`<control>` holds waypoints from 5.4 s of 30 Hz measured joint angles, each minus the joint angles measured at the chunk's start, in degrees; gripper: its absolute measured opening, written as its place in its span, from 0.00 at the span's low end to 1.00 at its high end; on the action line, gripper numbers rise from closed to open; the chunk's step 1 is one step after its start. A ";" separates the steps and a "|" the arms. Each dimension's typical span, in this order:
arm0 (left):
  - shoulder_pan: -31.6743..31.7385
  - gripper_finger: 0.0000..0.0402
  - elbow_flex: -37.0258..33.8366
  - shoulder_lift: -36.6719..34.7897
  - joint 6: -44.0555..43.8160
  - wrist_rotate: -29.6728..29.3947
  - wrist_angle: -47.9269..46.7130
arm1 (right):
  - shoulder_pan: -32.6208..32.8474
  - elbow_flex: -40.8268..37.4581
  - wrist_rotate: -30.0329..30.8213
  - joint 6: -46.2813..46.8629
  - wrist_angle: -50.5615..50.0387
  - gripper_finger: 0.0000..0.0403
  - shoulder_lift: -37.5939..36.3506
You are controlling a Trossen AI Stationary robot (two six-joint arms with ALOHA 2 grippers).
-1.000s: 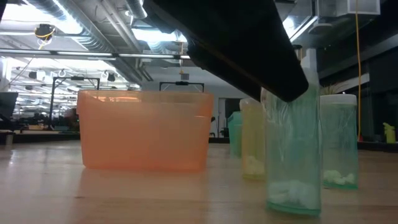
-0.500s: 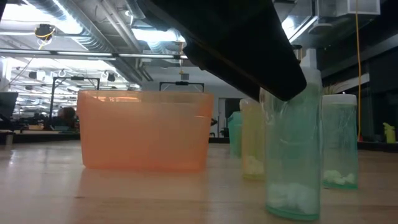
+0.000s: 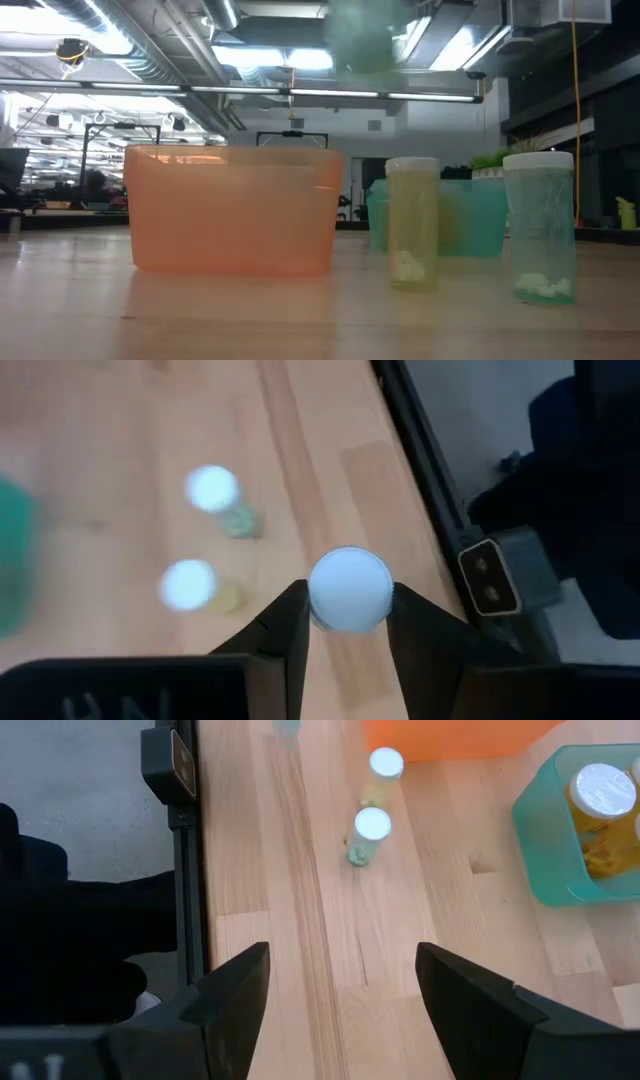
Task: Pick and place medicine bottles into bin by pill shape (circle, oval)
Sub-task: Put the small green tablet bottle into the orange bin, then put the small yellow tablet bottle into the orange bin
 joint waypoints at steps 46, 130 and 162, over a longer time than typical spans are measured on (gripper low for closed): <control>8.76 0.26 -29.92 -13.03 0.27 -5.69 13.77 | 0.13 -0.02 -3.38 -0.24 -0.10 0.63 1.84; 9.18 0.45 -0.39 3.93 5.99 8.65 4.76 | 0.13 -0.07 -3.43 -0.02 -0.44 0.63 1.79; 10.23 0.62 -0.34 6.67 10.11 6.84 4.09 | 0.11 -0.07 -3.73 -0.04 -0.45 0.63 1.79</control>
